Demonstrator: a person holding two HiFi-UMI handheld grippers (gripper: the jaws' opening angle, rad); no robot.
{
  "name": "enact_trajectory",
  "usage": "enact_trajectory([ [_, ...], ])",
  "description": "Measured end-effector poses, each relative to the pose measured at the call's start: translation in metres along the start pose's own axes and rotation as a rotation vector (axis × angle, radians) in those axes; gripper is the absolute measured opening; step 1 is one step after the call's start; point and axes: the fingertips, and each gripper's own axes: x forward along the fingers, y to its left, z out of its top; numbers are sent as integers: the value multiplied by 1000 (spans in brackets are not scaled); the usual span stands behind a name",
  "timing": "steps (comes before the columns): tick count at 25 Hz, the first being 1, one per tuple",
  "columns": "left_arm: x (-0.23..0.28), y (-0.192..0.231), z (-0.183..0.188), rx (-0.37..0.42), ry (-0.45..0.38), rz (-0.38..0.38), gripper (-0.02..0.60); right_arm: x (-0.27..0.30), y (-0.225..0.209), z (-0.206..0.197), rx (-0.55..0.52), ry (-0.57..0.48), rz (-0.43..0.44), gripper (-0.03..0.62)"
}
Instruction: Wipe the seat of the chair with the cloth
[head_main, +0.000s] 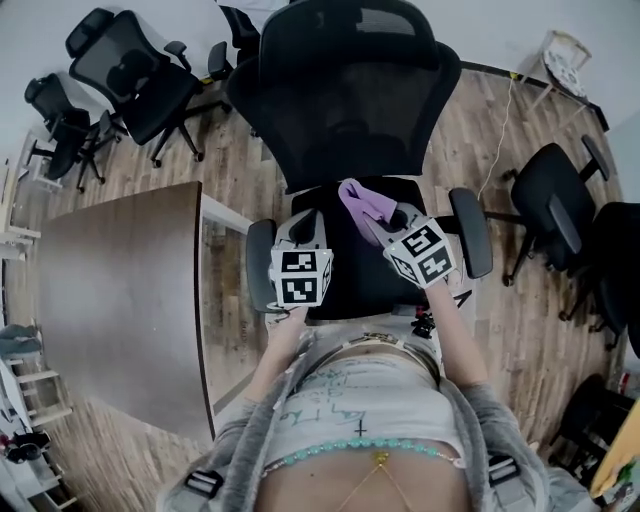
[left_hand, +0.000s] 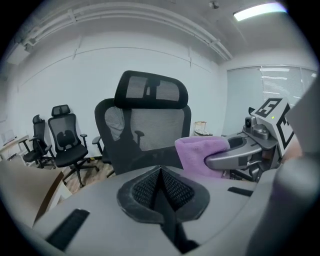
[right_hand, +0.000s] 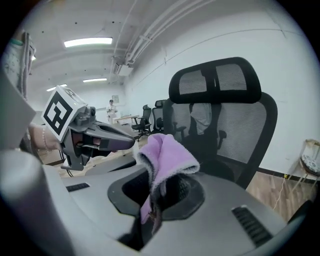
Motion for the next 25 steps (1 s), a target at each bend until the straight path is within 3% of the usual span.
enact_trajectory([
  [9, -11, -2, 56, 40, -136, 21, 2, -16, -7, 55, -73, -132, -41, 48],
  [18, -31, -3, 106, 88, -260, 50, 2, -42, -2, 124, -124, -367, -92, 48],
  [25, -49, -1, 138, 100, -350, 69, 2, -56, -3, 162, -164, -464, -129, 48],
])
